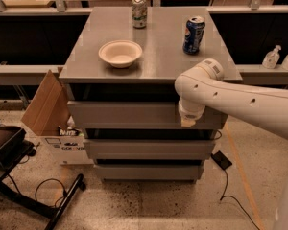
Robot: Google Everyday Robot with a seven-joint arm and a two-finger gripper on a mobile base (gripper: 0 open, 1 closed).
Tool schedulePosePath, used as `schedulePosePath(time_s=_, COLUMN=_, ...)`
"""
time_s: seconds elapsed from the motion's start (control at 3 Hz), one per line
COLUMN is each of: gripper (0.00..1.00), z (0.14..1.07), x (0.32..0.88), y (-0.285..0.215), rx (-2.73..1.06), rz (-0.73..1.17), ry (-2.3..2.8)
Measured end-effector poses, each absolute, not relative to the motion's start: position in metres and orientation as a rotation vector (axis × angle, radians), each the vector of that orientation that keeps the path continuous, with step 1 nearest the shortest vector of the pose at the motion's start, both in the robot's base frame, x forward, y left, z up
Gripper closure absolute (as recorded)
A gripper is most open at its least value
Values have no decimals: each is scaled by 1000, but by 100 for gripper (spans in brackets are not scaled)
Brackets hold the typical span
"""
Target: Open top drawer
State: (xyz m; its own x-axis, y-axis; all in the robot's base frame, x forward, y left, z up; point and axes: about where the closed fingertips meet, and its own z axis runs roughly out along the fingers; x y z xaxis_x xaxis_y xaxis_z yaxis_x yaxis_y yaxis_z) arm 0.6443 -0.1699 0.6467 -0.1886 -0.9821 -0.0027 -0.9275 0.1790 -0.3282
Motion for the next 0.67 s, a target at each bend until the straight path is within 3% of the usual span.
schedulePosePath(time_s=0.33, gripper=87, z=652, x=644, y=-170, rx=-1849, rz=-375, ry=2238)
schedulePosePath(time_s=0.67, gripper=100, z=654, x=644, y=-170, rx=-1848, rz=-375, ry=2238)
